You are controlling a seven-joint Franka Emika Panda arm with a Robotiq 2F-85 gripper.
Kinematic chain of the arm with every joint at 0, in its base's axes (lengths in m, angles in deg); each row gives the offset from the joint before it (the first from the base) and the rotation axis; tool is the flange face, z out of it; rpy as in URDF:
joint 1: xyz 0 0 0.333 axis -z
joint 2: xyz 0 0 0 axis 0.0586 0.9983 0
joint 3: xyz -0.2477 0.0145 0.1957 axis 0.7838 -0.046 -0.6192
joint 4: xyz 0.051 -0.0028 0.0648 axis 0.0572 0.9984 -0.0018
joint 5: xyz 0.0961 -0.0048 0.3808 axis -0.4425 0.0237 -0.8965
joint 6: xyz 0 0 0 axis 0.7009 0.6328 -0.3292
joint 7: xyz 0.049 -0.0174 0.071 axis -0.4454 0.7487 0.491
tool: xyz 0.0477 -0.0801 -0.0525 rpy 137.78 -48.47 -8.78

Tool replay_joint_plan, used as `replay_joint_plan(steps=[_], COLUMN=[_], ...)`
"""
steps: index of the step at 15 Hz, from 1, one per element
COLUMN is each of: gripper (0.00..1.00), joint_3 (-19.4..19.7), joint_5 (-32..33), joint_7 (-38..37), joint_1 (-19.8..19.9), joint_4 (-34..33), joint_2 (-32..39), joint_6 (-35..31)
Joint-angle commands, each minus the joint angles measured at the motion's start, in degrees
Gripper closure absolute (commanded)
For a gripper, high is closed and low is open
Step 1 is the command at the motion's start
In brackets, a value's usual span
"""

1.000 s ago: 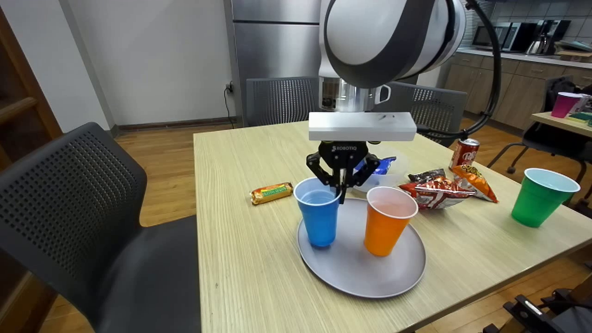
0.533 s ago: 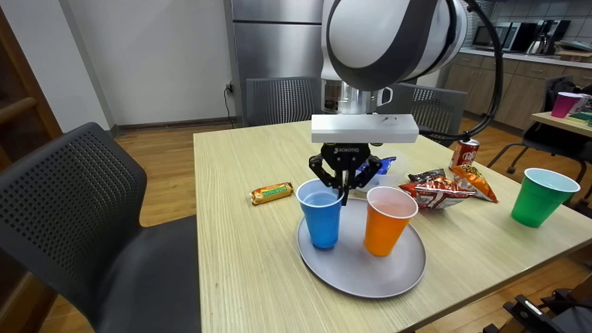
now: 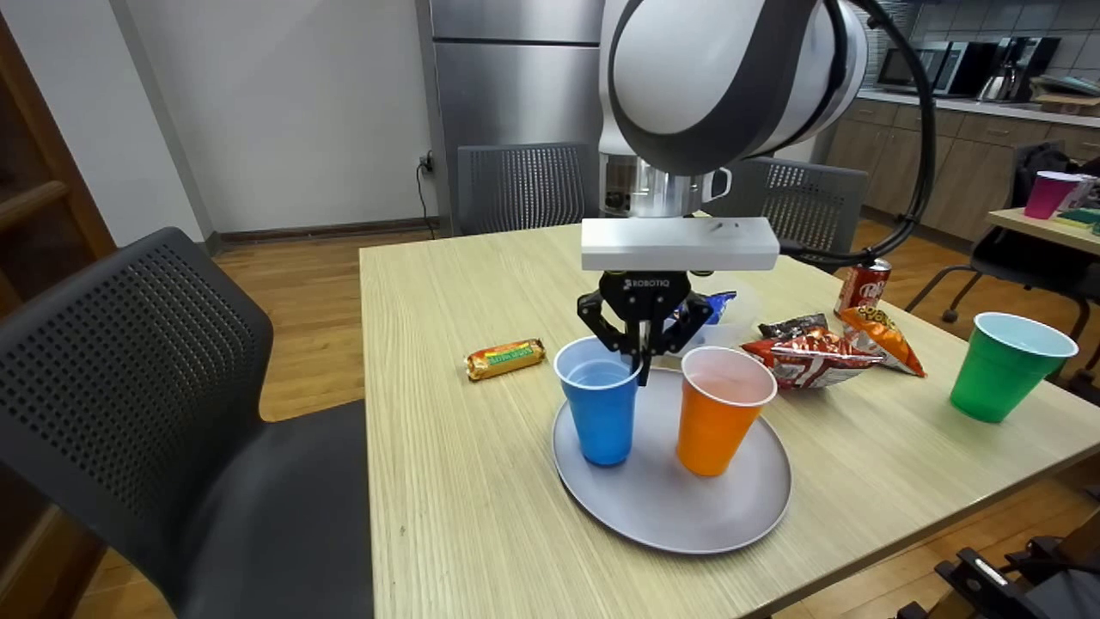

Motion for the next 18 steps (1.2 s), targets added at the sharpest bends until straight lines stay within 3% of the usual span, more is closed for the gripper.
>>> replay_joint_plan(steps=[1,3,4,7,14,15,18], gripper=[0.99,0.94,0.70,0.60,0.07,0.01,0.00], joint_3=[-0.58,-0.41,-0.36,-0.43,-0.33,-0.27,0.00], joint_5=[0.03,0.41,0.51,0.29,0.48,0.47,0.52], joint_7=[0.51,0.37,0.29,0.30,0.24,0.22,0.14], joint_1=[0.83,0.65,0.59,0.65,0.62,0.68,0.81], joint_4=[0.00,-0.07,0.04,0.30,0.73,0.66,0.50], joint_2=[-0.12,-0.05,-0.15,-0.47,-1.34,-1.39,-1.48], joint_6=[0.31,0.75,0.68,0.49,0.19,0.18,0.06])
